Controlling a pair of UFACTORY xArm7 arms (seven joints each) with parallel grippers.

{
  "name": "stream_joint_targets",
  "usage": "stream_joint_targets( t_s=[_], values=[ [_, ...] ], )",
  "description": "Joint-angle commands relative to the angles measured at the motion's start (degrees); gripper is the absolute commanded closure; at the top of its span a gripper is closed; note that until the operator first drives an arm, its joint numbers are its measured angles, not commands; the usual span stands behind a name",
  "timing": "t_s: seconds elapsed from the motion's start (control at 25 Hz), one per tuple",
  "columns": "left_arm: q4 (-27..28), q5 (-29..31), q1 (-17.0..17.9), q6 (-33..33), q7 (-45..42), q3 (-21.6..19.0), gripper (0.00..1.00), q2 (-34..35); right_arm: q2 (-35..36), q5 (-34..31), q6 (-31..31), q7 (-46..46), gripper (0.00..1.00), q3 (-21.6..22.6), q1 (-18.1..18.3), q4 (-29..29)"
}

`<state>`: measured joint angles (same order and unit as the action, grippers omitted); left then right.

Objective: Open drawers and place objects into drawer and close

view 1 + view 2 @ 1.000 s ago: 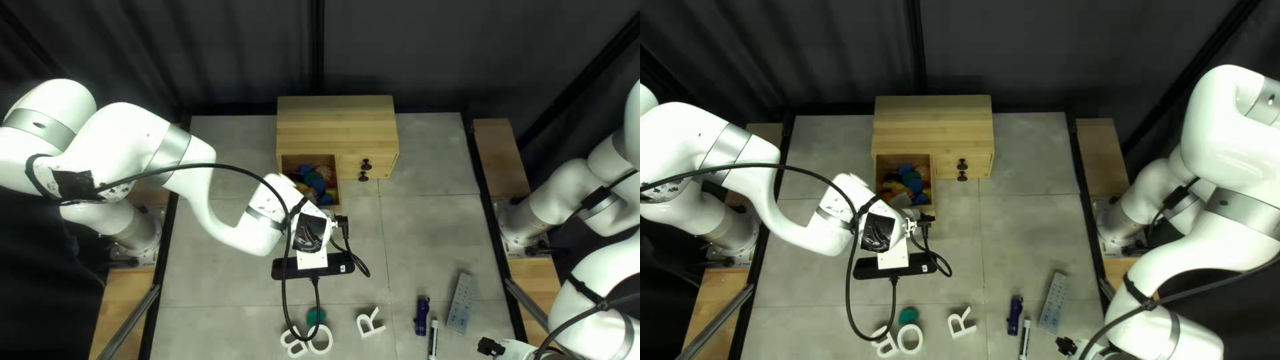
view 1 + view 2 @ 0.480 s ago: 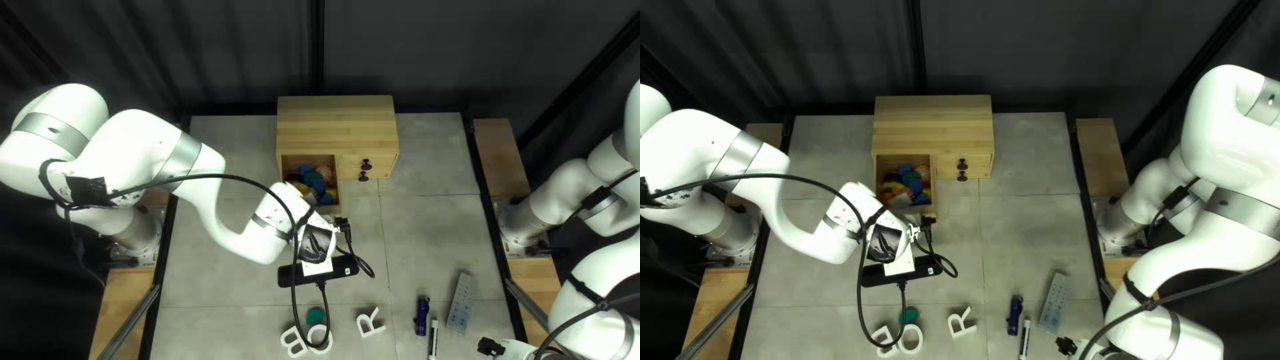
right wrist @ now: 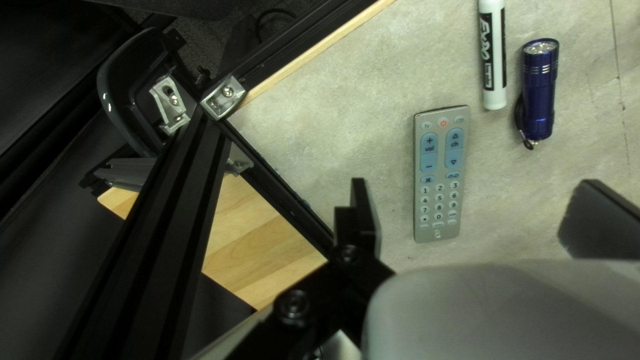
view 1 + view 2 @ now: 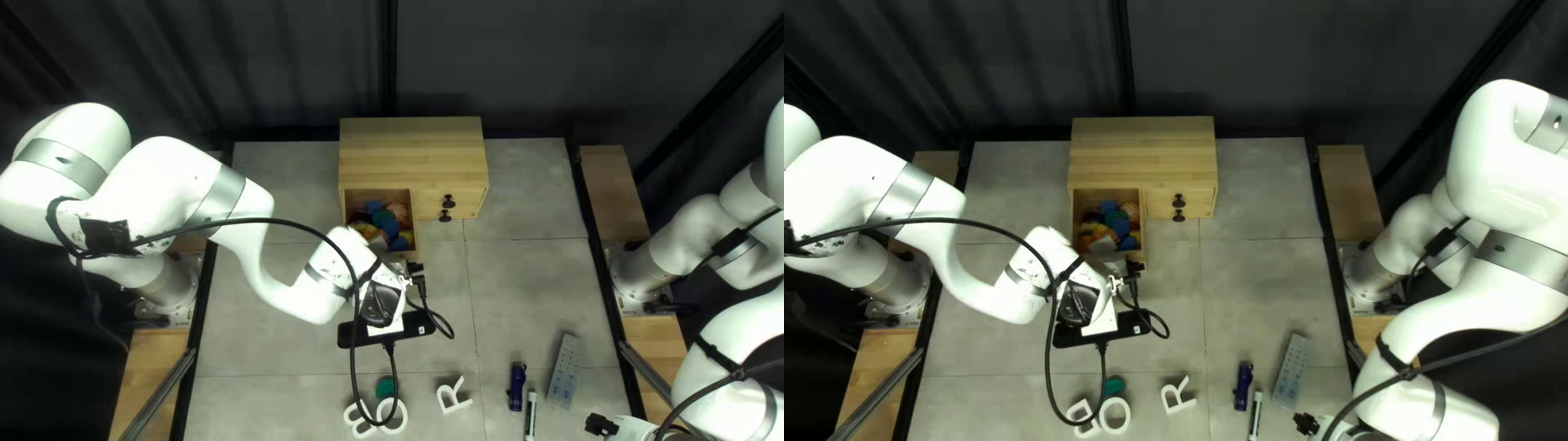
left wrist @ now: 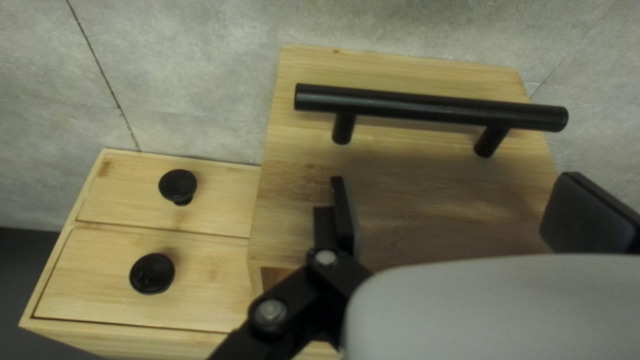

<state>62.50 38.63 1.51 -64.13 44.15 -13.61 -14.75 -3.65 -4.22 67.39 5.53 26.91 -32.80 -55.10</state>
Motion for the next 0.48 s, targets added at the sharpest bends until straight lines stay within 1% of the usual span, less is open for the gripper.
stream_joint_targets(
  t_s=[0.04, 0.48],
  values=[
    [0.2, 0.5, 0.1, -0.3, -0.2, 0.1, 0.0, 0.0, 0.0, 0.0, 0.0, 0.0, 0.0, 0.0, 0.0, 0.0],
    [0.6, 0.4, 0.0, -1.0, 0.6, 0.1, 0.0, 0.8, 0.0, 0.0, 0.0, 0.0, 0.0, 0.0, 0.0, 0.0]
  ],
)
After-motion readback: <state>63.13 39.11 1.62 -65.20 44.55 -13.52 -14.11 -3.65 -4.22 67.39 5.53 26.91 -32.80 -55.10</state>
